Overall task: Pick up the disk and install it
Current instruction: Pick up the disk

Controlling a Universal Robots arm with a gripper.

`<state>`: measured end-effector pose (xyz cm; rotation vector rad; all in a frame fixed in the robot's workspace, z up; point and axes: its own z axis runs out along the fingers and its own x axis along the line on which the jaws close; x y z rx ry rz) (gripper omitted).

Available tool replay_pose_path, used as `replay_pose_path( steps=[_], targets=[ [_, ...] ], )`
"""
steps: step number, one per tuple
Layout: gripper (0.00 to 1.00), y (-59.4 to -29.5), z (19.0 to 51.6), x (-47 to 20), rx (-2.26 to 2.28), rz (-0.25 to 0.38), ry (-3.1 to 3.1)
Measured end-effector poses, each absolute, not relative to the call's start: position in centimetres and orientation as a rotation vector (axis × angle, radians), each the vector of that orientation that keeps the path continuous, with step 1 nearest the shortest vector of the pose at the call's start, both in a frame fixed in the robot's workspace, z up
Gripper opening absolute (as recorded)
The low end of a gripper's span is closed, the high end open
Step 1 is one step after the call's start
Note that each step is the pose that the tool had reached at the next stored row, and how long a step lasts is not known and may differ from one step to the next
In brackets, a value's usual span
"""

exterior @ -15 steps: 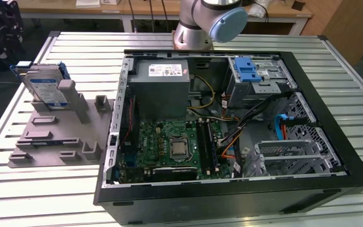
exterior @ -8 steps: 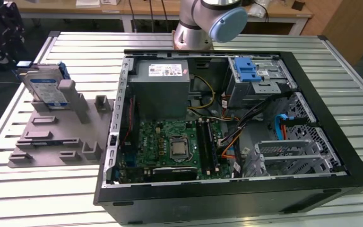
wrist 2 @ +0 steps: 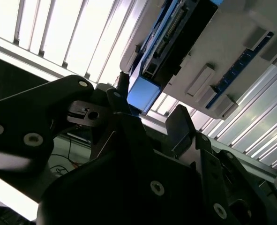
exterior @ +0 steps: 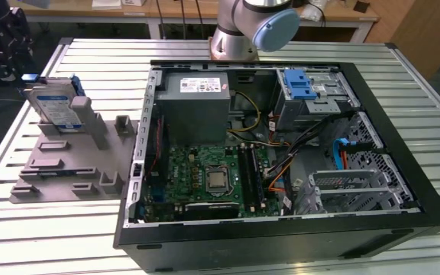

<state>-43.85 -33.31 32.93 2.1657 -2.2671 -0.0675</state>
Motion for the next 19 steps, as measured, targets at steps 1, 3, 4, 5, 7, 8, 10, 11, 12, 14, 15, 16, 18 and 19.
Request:
replay_pose_path(
  steps=[1, 3, 4, 5, 7, 8, 10, 11, 12, 14, 15, 16, 18, 19],
  targets=[
    [0.59, -33.3, 32.8, -43.9, 2.166, -0.067, -2.267],
    [0.59, -33.3, 32.5, -43.9, 2.167, -0.067, -2.267],
    [0.59, -33.2, 32.4, -43.9, 2.167, -0.067, -2.266],
    [0.59, -33.2, 32.2, -43.9, 2.167, -0.067, -2.266],
    [0.59, -33.2, 31.8, -43.9, 2.169, -0.067, -2.265],
    [0.59, -33.2, 31.7, -43.9, 2.17, -0.066, -2.264],
    [0.59, -33.2, 31.3, -44.0, 2.172, -0.064, -2.264],
    [0.59, -33.2, 31.2, -44.1, 2.174, -0.062, -2.265],
    [0.59, -33.2, 31.0, -44.2, 2.176, -0.058, -2.266],
    [0.59, -33.2, 30.8, -44.4, 2.18, -0.051, -2.269],
    [0.59, -33.2, 30.6, -44.4, 2.182, -0.048, -2.27],
    [0.59, -33.2, 30.5, -44.4, 2.185, -0.044, -2.271],
    [0.59, -33.2, 30.3, -44.4, 2.189, -0.041, -2.271],
    [0.59, -33.2, 30.1, -44.4, 2.19, -0.04, -2.27]
  ],
)
